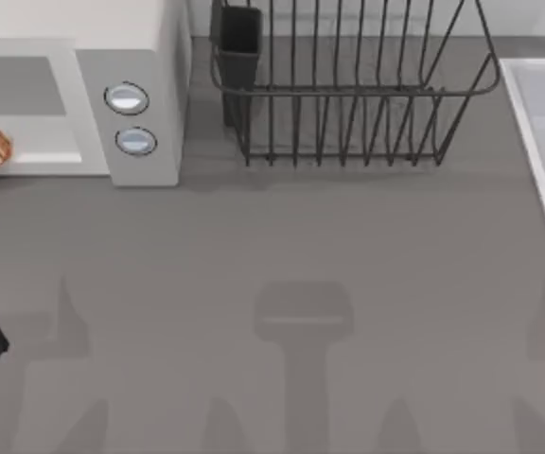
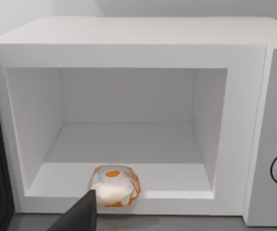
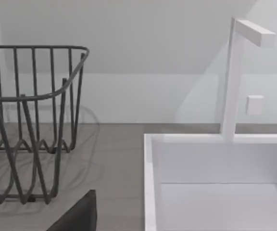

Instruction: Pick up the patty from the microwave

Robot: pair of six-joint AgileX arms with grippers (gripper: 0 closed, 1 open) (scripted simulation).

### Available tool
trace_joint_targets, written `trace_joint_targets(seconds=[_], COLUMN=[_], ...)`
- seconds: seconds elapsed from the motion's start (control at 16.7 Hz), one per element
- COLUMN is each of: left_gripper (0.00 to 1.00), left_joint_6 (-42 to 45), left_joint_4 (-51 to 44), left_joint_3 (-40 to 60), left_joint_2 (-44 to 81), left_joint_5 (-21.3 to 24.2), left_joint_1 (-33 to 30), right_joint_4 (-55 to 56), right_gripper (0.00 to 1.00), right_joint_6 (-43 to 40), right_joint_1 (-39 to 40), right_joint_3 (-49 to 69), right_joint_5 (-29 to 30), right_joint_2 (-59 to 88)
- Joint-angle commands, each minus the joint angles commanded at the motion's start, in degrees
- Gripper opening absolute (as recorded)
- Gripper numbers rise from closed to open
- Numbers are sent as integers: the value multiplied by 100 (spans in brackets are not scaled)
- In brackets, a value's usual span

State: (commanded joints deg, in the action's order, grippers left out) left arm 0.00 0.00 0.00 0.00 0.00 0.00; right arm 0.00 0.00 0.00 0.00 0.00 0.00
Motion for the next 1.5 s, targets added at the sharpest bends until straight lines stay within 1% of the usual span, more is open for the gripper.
trace_joint_targets(seconds=[0.3,0.42,0.6,0.9,1.5], left_gripper=[100,100,100,100,100], left_joint_6=[6,19,52,132,329], left_joint_4=[85,286,793,2020,5026], left_joint_3=[56,187,519,1322,3288], left_joint_2=[166,555,1536,3916,9745], left_joint_5=[14,48,132,336,835], left_joint_1=[12,40,112,285,709], right_joint_4=[0,0,0,0,0], right_gripper=[100,100,100,100,100], right_joint_6=[0,0,0,0,0], right_joint_1=[0,0,0,0,0], right_joint_3=[0,0,0,0,0], right_joint_5=[0,0,0,0,0], right_joint_2=[0,0,0,0,0])
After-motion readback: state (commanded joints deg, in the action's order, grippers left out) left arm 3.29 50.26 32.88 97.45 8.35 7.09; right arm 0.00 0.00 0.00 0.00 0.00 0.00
